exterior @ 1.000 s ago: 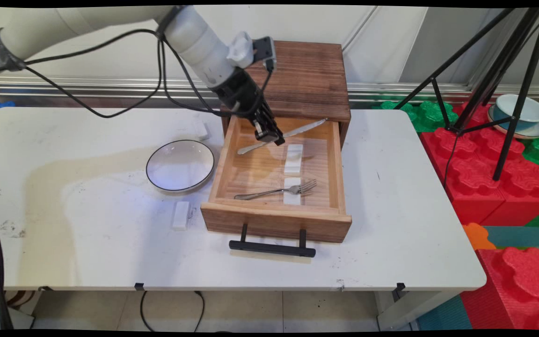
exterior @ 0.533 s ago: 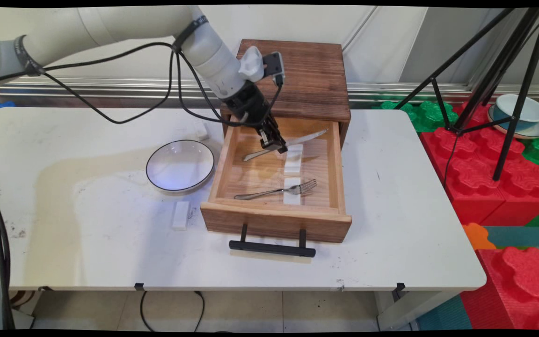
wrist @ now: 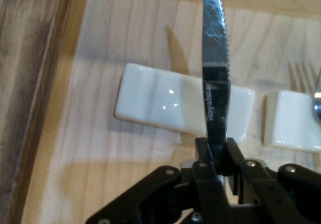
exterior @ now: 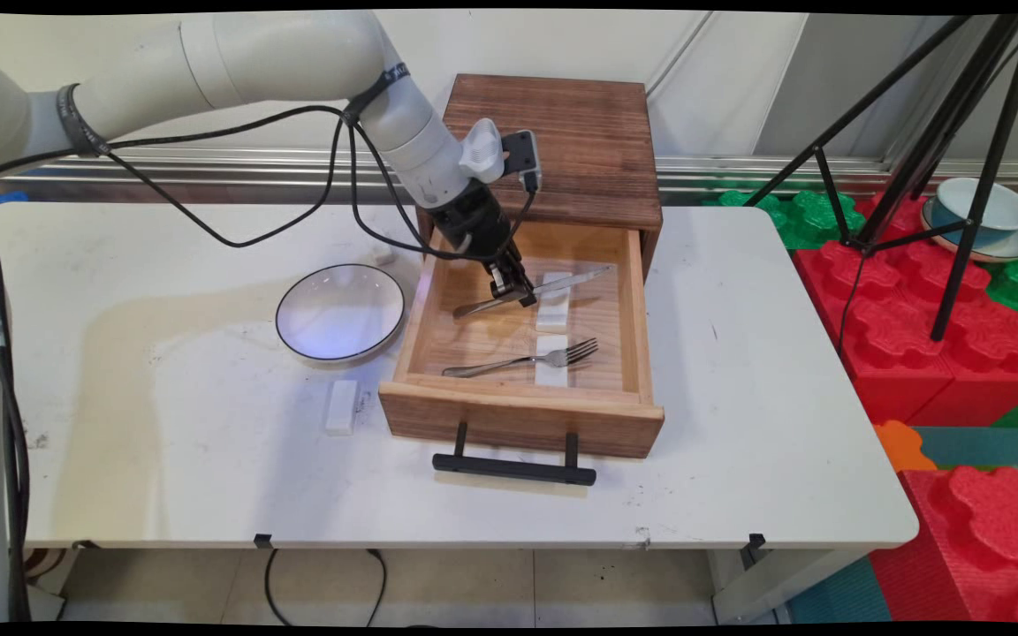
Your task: Place the picked object into the drawer
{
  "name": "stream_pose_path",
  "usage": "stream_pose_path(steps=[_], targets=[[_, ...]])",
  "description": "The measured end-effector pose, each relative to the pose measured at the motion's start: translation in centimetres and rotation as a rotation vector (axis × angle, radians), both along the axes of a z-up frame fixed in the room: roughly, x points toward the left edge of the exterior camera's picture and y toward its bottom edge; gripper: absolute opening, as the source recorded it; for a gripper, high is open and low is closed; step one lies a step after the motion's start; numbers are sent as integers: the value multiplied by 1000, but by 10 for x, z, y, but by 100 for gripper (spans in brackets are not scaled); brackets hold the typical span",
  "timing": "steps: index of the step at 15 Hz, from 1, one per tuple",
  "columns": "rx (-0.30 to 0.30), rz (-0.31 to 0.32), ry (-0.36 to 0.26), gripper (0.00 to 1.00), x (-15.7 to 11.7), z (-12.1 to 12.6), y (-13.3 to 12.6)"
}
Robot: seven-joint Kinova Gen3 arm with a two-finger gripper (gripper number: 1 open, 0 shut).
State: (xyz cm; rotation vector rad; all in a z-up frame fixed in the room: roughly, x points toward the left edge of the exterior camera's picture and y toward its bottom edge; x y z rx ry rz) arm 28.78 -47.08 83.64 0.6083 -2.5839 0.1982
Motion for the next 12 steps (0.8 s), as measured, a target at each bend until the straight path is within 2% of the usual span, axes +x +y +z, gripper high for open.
stream_pose_path(steps=[5,6,12], targets=[[2,5,-10,0,2,-9,-5],[2,6,-10,100,2,-10,-6],[-16,24,-3,100,3,-8,-10]])
